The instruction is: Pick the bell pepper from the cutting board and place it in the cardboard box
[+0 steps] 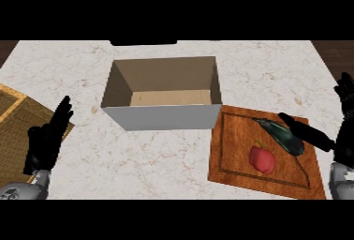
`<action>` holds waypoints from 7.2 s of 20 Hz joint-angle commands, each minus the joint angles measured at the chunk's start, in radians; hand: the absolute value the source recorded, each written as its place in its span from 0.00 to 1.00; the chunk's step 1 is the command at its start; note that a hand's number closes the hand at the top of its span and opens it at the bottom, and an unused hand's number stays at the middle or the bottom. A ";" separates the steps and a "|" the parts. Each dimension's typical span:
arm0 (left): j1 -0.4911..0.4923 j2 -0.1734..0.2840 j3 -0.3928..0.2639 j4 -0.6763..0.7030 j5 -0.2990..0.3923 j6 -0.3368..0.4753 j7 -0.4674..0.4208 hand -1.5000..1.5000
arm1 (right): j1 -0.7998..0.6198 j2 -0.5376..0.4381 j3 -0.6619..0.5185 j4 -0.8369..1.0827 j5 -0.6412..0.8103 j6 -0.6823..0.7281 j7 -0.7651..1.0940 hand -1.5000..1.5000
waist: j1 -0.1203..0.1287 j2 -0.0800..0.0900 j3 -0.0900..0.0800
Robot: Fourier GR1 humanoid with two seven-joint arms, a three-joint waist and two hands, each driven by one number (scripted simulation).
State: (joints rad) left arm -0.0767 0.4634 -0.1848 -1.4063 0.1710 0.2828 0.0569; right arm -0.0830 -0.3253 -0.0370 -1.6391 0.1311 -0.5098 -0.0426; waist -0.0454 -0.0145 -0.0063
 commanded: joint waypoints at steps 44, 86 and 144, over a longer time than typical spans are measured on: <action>0.115 -0.056 0.008 -0.145 -0.145 -0.011 -0.006 0.50 | 0.158 0.161 0.389 -0.325 0.885 0.756 1.237 0.00 | 0.047 0.013 0.006; 0.107 -0.184 0.181 -0.173 -0.258 -0.185 0.049 0.50 | 0.123 0.241 0.292 -0.061 1.207 0.590 0.981 1.00 | 0.048 0.014 0.006; 0.080 -0.244 0.138 -0.179 -0.331 -0.190 0.067 0.50 | -1.142 0.322 0.303 1.017 0.477 0.853 -0.342 1.00 | 0.073 0.017 0.006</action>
State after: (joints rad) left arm -0.0205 0.2312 -0.0205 -1.5340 -0.1469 0.0984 0.0941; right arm -1.2491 -0.0507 0.2074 -0.6535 0.5865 0.4056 -0.4114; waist 0.0237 0.0048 -0.0007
